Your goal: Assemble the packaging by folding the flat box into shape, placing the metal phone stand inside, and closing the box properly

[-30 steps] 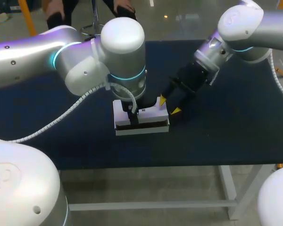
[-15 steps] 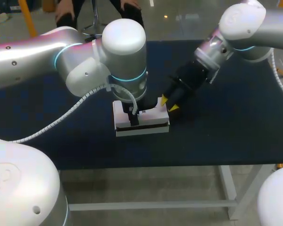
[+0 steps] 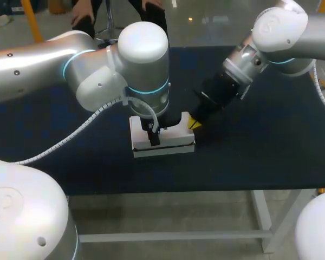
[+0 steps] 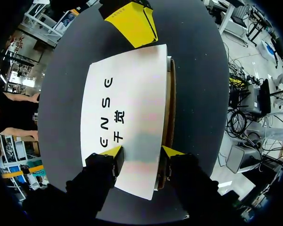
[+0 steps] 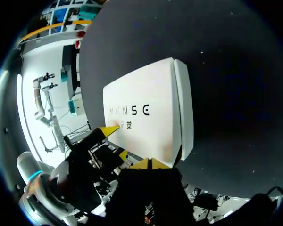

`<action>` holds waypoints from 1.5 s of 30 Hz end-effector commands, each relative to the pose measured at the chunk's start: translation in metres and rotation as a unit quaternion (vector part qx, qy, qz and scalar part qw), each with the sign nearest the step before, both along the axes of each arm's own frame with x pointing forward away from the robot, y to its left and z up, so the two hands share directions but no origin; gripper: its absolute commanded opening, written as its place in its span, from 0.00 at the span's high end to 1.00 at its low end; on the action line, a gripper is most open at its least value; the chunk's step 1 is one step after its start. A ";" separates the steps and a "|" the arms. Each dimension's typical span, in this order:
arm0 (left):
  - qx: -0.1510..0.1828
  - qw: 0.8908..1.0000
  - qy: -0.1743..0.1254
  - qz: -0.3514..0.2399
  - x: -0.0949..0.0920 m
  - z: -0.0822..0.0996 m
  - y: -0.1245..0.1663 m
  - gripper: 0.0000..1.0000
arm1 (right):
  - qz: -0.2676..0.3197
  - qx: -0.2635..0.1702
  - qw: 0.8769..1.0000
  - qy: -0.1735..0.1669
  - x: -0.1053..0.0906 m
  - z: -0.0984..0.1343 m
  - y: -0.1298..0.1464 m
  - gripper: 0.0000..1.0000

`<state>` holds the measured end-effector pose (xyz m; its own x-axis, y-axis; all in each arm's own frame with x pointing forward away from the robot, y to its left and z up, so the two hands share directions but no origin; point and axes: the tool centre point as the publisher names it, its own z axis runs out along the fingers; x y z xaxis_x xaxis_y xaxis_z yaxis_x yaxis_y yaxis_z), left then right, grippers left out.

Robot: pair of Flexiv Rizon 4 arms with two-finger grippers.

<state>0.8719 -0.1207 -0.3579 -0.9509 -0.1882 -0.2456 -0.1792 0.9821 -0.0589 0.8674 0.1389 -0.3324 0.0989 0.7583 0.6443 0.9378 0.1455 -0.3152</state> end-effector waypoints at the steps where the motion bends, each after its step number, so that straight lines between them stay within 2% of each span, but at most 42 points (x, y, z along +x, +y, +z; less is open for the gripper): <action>1: 0.005 1.000 -0.002 0.002 -0.002 0.000 -0.003 0.44 | 0.000 0.002 1.000 -0.005 -0.004 -0.002 -0.001 1.00; 11: 0.007 1.000 -0.001 0.003 -0.003 0.000 -0.004 0.42 | 0.006 0.005 1.000 0.000 -0.007 -0.013 -0.002 1.00; 25: 0.004 1.000 0.003 0.007 -0.001 -0.003 -0.004 0.48 | 0.009 0.004 1.000 0.005 -0.009 -0.016 0.000 1.00; 45: 0.002 1.000 0.004 0.005 -0.003 -0.005 -0.002 0.48 | 0.007 0.001 1.000 0.016 -0.009 -0.025 -0.001 1.00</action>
